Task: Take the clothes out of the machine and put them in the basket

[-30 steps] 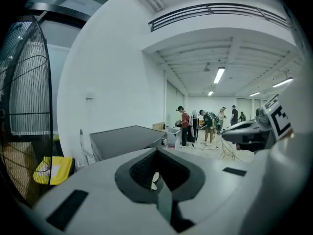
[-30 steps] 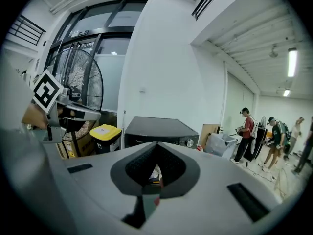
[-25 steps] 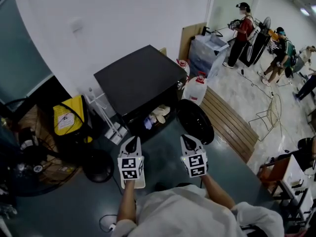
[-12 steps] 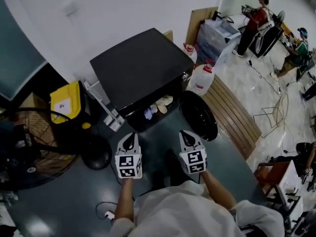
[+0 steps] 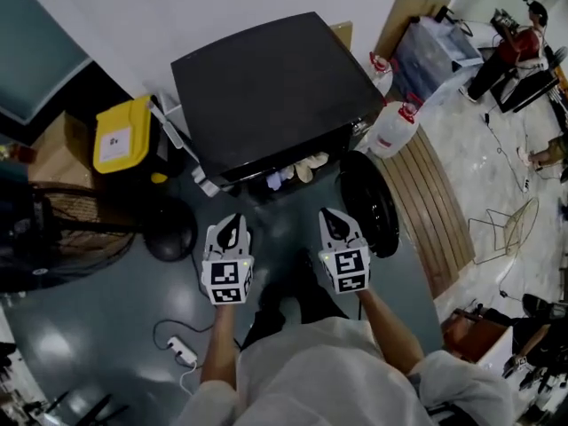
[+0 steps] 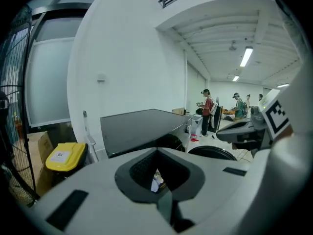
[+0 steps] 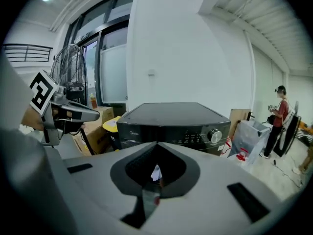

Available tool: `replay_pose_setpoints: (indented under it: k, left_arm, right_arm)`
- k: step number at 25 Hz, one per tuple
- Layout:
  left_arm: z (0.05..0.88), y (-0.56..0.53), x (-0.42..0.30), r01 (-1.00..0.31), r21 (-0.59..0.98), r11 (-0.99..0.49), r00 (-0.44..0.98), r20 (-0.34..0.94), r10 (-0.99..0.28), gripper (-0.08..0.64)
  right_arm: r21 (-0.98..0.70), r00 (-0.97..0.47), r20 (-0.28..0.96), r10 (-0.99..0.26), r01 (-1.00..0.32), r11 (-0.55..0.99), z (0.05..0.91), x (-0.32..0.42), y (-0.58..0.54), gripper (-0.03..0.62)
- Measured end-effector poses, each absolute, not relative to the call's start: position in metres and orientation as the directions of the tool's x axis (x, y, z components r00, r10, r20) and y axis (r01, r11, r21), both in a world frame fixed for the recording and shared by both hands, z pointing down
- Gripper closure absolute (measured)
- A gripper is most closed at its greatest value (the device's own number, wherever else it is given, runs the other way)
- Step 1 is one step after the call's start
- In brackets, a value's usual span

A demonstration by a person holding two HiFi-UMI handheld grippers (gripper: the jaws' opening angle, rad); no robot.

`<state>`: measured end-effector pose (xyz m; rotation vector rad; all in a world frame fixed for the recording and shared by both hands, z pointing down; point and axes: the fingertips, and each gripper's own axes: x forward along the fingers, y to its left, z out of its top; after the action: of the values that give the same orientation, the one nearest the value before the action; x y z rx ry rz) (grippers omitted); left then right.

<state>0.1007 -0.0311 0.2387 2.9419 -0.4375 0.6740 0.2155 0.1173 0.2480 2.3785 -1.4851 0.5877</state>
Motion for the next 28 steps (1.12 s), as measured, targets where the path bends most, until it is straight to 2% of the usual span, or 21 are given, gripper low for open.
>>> replay_pose_setpoints:
  k: [10, 24, 28]
  left_arm:
    - [0.29, -0.025, 0.098, -0.328, 0.046, -0.943, 0.827, 0.496, -0.264, 0.541]
    - [0.375, -0.038, 0.065, -0.206, 0.086, -0.975, 0.853, 0.504, -0.136, 0.541]
    - [0.4, -0.048, 0.065, -0.204, 0.086, -0.975, 0.854, 0.503, -0.135, 0.541]
  right_arm:
    - [0.004, 0.331, 0.506, -0.797, -0.924, -0.381, 0.292, 0.227, 0.102, 0.568]
    - [0.028, 0.397, 0.523, -0.754, -0.892, -0.45, 0.362, 0.169, 0.084, 0.568]
    - [0.039, 0.403, 0.525, -0.749, -0.891, -0.452, 0.385, 0.174, 0.076, 0.568]
